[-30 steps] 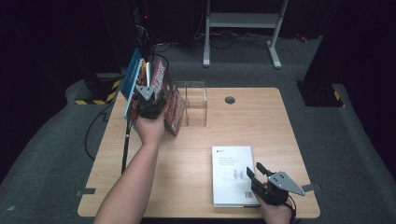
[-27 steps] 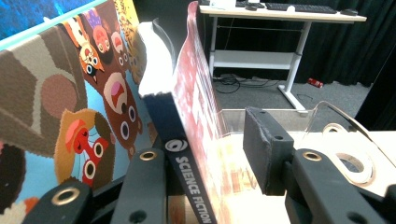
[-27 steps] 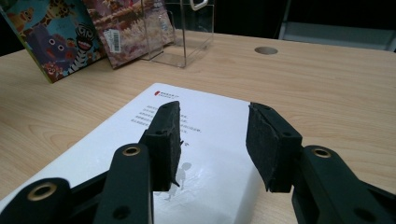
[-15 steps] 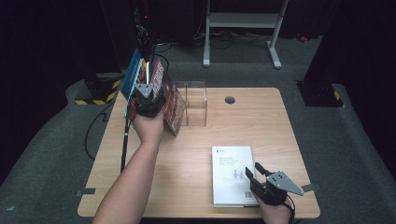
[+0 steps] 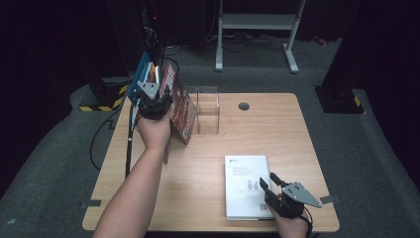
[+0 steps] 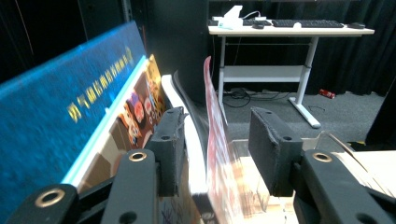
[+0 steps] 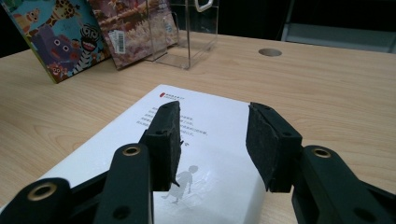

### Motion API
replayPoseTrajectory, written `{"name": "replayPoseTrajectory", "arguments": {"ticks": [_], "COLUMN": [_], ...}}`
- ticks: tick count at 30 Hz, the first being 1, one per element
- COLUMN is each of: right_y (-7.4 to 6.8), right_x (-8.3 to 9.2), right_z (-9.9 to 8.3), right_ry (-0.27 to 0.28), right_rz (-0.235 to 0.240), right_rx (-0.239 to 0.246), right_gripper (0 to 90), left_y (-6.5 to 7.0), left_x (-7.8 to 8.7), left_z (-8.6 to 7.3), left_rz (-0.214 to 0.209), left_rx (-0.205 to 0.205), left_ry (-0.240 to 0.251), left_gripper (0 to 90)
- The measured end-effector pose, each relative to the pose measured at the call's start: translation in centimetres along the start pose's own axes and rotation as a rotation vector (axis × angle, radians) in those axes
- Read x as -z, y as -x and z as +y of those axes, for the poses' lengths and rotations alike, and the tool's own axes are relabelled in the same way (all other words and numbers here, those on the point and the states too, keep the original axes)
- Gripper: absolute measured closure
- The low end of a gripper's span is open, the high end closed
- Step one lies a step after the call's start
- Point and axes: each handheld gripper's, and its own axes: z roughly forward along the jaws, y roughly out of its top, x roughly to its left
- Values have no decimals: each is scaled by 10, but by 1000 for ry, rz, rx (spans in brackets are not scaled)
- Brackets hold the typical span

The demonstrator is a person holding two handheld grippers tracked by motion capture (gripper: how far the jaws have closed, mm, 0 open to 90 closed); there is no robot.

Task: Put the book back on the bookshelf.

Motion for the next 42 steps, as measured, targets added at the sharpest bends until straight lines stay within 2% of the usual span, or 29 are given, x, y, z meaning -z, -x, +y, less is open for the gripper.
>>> {"name": "replayPoseTrajectory", "arguments": {"ticks": [7,10,18,31,33,42], "right_y": [0,0,0,0,0,1], "right_x": [1,1,0,-1,-1,-3], "right_z": [0,0,0,-1,-1,-2], "right_ry": [2,2,-3,-10,-15,-30], "right_rz": [1,0,3,3,3,5], "right_rx": [-3,-5,-2,-3,-6,-8], "right_gripper": [548,548,546,544,539,538], "left_y": [4,7,15,25,27,36], "left_x": [7,10,12,15,16,19], "left_z": [8,11,11,-8,-14,-32], "left_rz": [-17,-39,-94,-171,-194,-241], "left_rx": [-25,-26,-39,-50,-48,-60], "left_ry": [29,38,24,-12,-26,-50], "left_gripper": [573,575,571,536,536,515]}}
